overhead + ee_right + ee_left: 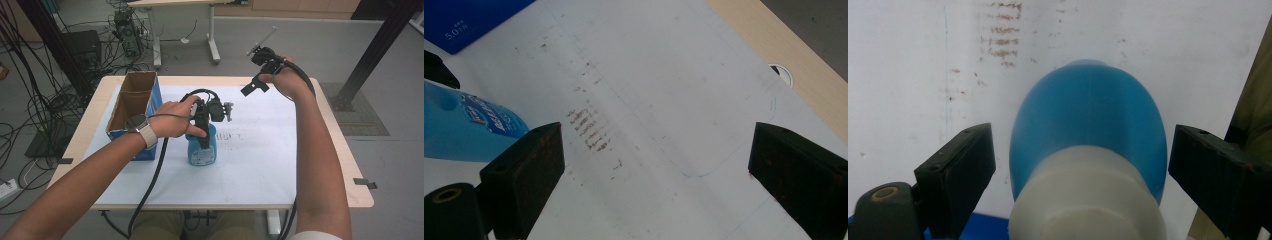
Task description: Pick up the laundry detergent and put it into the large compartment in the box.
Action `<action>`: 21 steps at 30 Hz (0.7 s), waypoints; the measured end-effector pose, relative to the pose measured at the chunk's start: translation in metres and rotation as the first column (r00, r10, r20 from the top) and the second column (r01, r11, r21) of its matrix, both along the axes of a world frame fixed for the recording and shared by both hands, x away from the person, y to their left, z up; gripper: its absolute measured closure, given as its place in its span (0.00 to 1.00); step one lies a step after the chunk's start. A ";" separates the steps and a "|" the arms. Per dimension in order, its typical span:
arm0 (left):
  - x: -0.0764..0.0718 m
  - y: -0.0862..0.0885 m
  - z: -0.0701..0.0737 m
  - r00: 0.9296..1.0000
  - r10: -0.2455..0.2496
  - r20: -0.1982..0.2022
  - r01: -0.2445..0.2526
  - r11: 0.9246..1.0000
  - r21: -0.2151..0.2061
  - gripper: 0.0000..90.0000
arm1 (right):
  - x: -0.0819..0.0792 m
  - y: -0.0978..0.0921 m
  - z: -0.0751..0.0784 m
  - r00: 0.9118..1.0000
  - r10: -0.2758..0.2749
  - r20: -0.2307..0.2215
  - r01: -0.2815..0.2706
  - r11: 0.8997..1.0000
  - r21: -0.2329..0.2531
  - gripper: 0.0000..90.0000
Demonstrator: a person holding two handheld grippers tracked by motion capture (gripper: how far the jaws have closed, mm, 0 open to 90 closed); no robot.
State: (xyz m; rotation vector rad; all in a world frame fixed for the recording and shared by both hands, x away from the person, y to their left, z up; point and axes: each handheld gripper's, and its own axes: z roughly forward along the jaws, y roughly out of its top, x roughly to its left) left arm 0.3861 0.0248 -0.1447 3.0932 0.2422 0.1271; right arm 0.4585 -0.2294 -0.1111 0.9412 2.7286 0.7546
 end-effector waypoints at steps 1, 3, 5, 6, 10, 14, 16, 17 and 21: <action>0.000 0.001 -0.001 1.000 0.006 -0.002 -0.006 1.000 -0.003 0.13 | 0.000 0.000 0.000 1.000 0.000 0.000 0.000 1.000 -0.001 0.08; 0.001 0.000 -0.003 1.000 0.008 -0.003 -0.008 1.000 -0.002 0.14 | 0.000 0.000 0.000 1.000 0.001 0.000 -0.001 1.000 0.000 0.08; 0.002 0.000 -0.004 1.000 0.007 -0.006 -0.007 1.000 0.000 0.14 | 0.000 0.001 0.000 1.000 0.004 0.001 -0.004 1.000 -0.001 0.08; 0.002 0.000 -0.004 1.000 0.007 -0.006 -0.007 1.000 0.000 0.14 | 0.000 0.001 0.000 1.000 0.004 0.001 -0.004 1.000 -0.001 0.08; 0.002 -0.001 -0.006 1.000 0.010 -0.003 -0.010 1.000 0.001 0.15 | 0.000 0.000 0.000 1.000 0.003 0.001 -0.003 1.000 0.002 0.08; 0.001 -0.002 -0.008 1.000 0.008 0.003 -0.008 1.000 0.001 0.16 | 0.000 0.000 0.000 1.000 0.004 0.002 -0.004 1.000 0.004 0.08; 0.002 -0.003 -0.009 1.000 0.010 -0.003 -0.010 1.000 0.007 0.16 | 0.000 0.000 0.000 1.000 0.004 0.001 -0.004 1.000 0.002 0.08; 0.002 -0.002 -0.010 1.000 0.010 0.001 -0.010 1.000 0.003 0.16 | 0.000 0.000 0.000 1.000 0.004 0.002 -0.004 1.000 0.001 0.08; 0.002 -0.003 -0.010 1.000 0.011 -0.002 -0.011 1.000 0.004 0.17 | 0.000 0.000 0.000 1.000 0.005 0.003 -0.005 1.000 0.004 0.08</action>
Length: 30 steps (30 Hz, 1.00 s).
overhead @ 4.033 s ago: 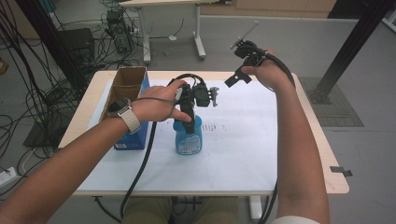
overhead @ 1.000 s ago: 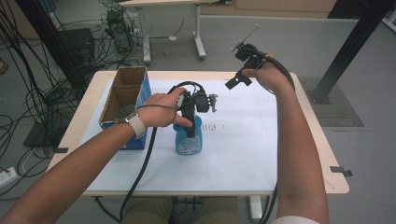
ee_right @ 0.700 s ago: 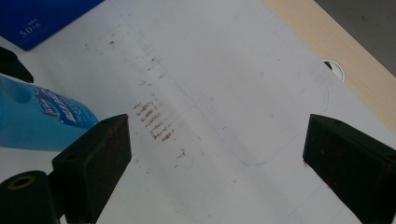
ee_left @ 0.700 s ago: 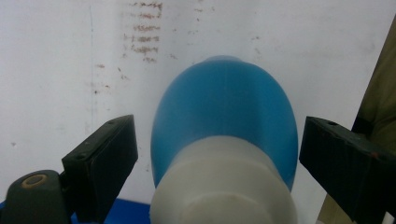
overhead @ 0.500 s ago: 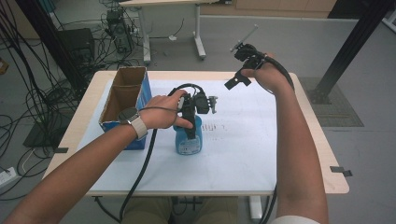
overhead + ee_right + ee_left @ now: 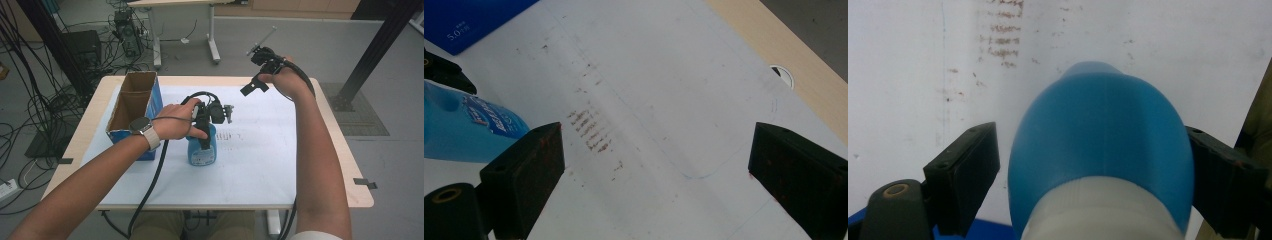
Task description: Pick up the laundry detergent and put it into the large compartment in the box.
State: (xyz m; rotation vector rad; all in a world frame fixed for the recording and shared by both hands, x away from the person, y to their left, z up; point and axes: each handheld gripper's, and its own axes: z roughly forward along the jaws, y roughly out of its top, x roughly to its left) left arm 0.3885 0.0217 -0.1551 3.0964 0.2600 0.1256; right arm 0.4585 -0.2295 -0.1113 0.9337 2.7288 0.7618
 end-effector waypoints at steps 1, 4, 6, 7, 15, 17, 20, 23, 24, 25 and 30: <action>-0.003 0.000 -0.001 1.000 -0.001 0.015 0.001 1.000 -0.001 0.17 | 0.000 0.000 0.000 1.000 -0.002 -0.001 0.002 1.000 0.001 0.08; -0.001 -0.001 -0.001 1.000 0.001 0.010 -0.001 1.000 0.004 0.18 | 0.000 0.000 0.000 1.000 0.001 -0.001 -0.001 1.000 0.000 0.08; -0.002 -0.001 -0.001 1.000 0.000 0.015 0.000 1.000 0.004 0.19 | 0.000 0.000 0.000 1.000 0.001 -0.002 -0.001 1.000 0.001 0.08; -0.001 -0.001 -0.001 1.000 0.000 0.012 0.000 1.000 0.007 0.19 | 0.000 0.000 0.000 1.000 0.000 -0.001 0.000 1.000 0.000 0.08; -0.004 -0.002 -0.002 1.000 0.004 0.030 -0.004 1.000 0.010 0.23 | 0.000 0.001 0.000 1.000 0.002 -0.002 -0.002 1.000 0.000 0.08; -0.004 -0.002 -0.001 1.000 0.005 0.030 -0.005 1.000 0.013 0.23 | 0.001 0.001 0.000 1.000 0.002 -0.003 -0.002 1.000 0.000 0.08; -0.005 -0.002 -0.002 0.999 0.004 0.039 -0.005 1.000 0.009 0.24 | 0.001 0.001 0.000 1.000 0.004 -0.002 -0.004 1.000 0.000 0.08; -0.004 -0.001 -0.002 0.999 0.009 0.037 -0.009 1.000 0.008 0.24 | 0.001 0.001 0.000 1.000 0.006 -0.002 -0.006 1.000 -0.002 0.08; -0.004 -0.002 -0.002 0.999 0.008 0.037 -0.009 1.000 0.010 0.24 | 0.001 0.001 0.000 1.000 0.006 -0.002 -0.006 1.000 -0.002 0.08; -0.004 -0.002 -0.002 0.999 0.009 0.039 -0.009 1.000 0.010 0.24 | 0.001 0.001 0.000 1.000 0.006 -0.003 -0.006 1.000 -0.001 0.08; -0.003 -0.003 -0.001 0.999 0.012 0.031 -0.013 1.000 0.016 0.24 | -0.001 0.002 0.000 1.000 0.007 0.001 -0.007 1.000 0.001 0.08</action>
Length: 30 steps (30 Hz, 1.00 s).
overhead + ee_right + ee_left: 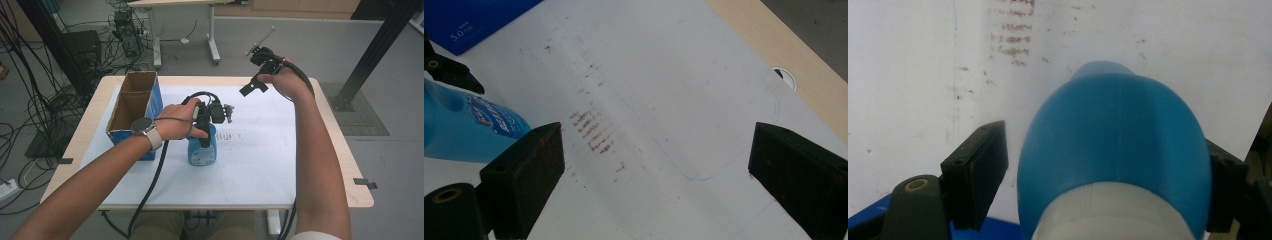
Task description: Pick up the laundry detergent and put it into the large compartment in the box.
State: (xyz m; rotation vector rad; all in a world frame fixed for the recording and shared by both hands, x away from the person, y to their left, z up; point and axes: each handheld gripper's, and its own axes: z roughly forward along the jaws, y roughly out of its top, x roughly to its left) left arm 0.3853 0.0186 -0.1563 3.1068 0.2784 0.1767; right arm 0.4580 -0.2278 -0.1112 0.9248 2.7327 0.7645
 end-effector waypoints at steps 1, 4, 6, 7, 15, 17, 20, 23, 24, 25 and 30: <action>0.000 0.000 0.000 1.000 0.000 0.000 0.000 1.000 0.000 0.24 | 0.000 0.000 0.000 1.000 0.000 0.000 0.000 1.000 0.000 0.08; 0.003 0.003 0.001 1.000 0.006 -0.021 -0.006 1.000 -0.019 0.25 | 0.000 0.000 0.000 1.000 0.001 -0.001 -0.001 1.000 0.000 0.08; 0.008 0.006 0.001 0.999 0.000 -0.050 -0.002 0.999 -0.035 0.35 | 0.000 0.000 0.000 1.000 0.001 0.000 -0.001 1.000 -0.001 0.08; 0.006 0.006 0.000 0.999 0.002 -0.040 -0.004 0.999 -0.035 0.37 | 0.000 0.000 0.000 1.000 0.001 0.000 -0.001 1.000 -0.001 0.08; 0.011 0.006 0.001 0.998 0.009 -0.065 -0.012 0.999 -0.036 0.41 | -0.002 -0.001 0.001 1.000 -0.001 0.002 0.001 1.000 0.001 0.09; 0.011 0.007 0.001 0.998 0.010 -0.064 -0.012 0.999 -0.039 0.41 | -0.002 -0.001 0.001 1.000 -0.003 -0.001 0.003 1.000 0.000 0.09; 0.012 0.007 0.001 0.998 0.007 -0.069 -0.010 0.999 -0.039 0.42 | -0.003 -0.002 0.002 1.000 -0.004 0.002 0.004 1.000 -0.001 0.08; 0.012 0.007 0.001 0.997 0.012 -0.072 -0.015 0.999 -0.039 0.42 | -0.003 -0.002 0.002 1.000 -0.004 0.002 0.004 1.000 -0.002 0.09; 0.012 0.007 0.001 0.997 0.015 -0.072 -0.018 0.999 -0.039 0.42 | -0.003 -0.002 0.002 1.000 -0.005 0.001 0.005 1.000 0.000 0.09; 0.013 0.007 0.001 0.997 0.016 -0.074 -0.019 0.999 -0.038 0.42 | -0.003 -0.001 0.002 1.000 -0.005 0.001 0.005 1.000 -0.001 0.09; 0.013 0.007 0.001 0.997 0.016 -0.075 -0.019 0.999 -0.040 0.42 | -0.003 -0.001 0.002 1.000 -0.006 0.000 0.006 1.000 -0.003 0.09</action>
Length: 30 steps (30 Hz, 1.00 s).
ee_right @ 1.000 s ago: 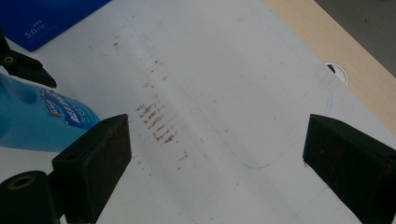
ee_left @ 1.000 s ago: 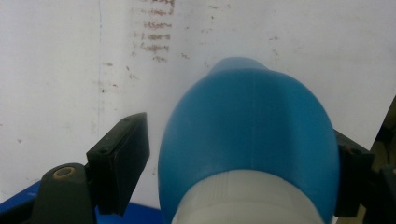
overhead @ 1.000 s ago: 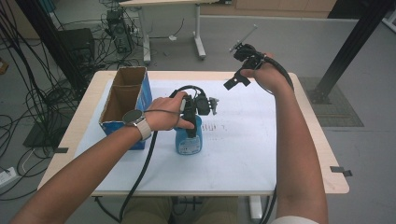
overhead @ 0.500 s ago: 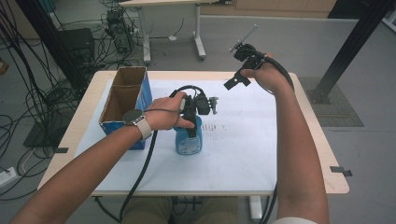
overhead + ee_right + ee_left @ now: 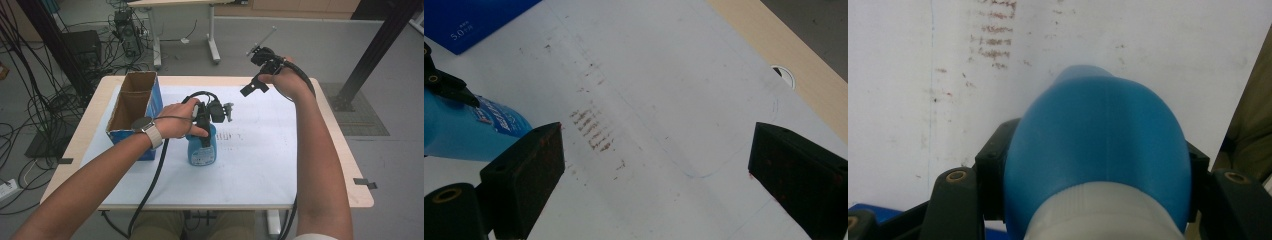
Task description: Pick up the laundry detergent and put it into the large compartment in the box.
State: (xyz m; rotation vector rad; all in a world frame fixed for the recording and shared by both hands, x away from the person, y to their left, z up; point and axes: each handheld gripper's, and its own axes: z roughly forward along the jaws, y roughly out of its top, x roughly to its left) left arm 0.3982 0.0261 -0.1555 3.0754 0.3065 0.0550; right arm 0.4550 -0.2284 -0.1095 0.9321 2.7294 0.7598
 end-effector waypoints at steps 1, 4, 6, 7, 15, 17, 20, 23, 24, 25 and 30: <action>0.000 0.000 0.000 1.000 0.000 0.000 0.000 1.000 0.000 0.42 | 0.000 0.000 0.000 1.000 0.000 0.000 0.000 1.000 0.000 0.09; 0.001 -0.001 0.000 1.000 0.002 -0.004 -0.002 1.000 0.002 0.42 | 0.000 -0.001 0.000 1.000 -0.005 -0.002 0.005 1.000 0.006 0.09; 0.001 0.000 0.000 1.000 0.001 -0.004 -0.001 1.000 0.002 0.42 | -0.001 -0.002 0.000 1.000 -0.007 0.000 0.007 1.000 0.012 0.09; 0.001 0.000 0.000 1.000 0.001 -0.004 -0.001 1.000 0.002 0.42 | -0.001 -0.003 0.000 1.000 -0.008 0.001 0.008 1.000 0.013 0.09; 0.001 0.000 0.000 1.000 0.002 -0.004 -0.002 1.000 -0.001 0.42 | -0.002 -0.003 0.000 1.000 -0.013 0.000 0.013 1.000 0.009 0.09; 0.001 0.001 0.000 1.000 0.001 -0.002 -0.001 1.000 -0.003 0.42 | -0.002 -0.003 0.000 1.000 -0.012 0.000 0.012 1.000 0.010 0.09; 0.001 0.000 0.000 1.000 0.000 -0.002 0.000 1.000 -0.003 0.42 | -0.002 -0.003 0.000 1.000 -0.011 -0.001 0.011 1.000 0.008 0.09; 0.000 0.000 0.000 1.000 -0.003 -0.001 0.003 1.000 -0.002 0.42 | -0.002 -0.003 0.000 1.000 -0.012 -0.005 0.012 1.000 0.010 0.09; 0.001 0.000 0.000 1.000 -0.001 -0.002 0.001 1.000 -0.003 0.42 | -0.001 -0.003 0.001 1.000 -0.011 -0.006 0.011 1.000 0.009 0.10; 0.001 0.000 0.000 1.000 -0.002 -0.002 0.002 1.000 -0.002 0.42 | -0.002 -0.003 0.001 1.000 -0.011 -0.006 0.011 1.000 0.008 0.09; 0.000 0.001 0.000 1.000 -0.003 0.002 0.003 1.000 -0.003 0.42 | -0.002 -0.003 0.001 1.000 -0.011 -0.003 0.011 1.000 0.010 0.09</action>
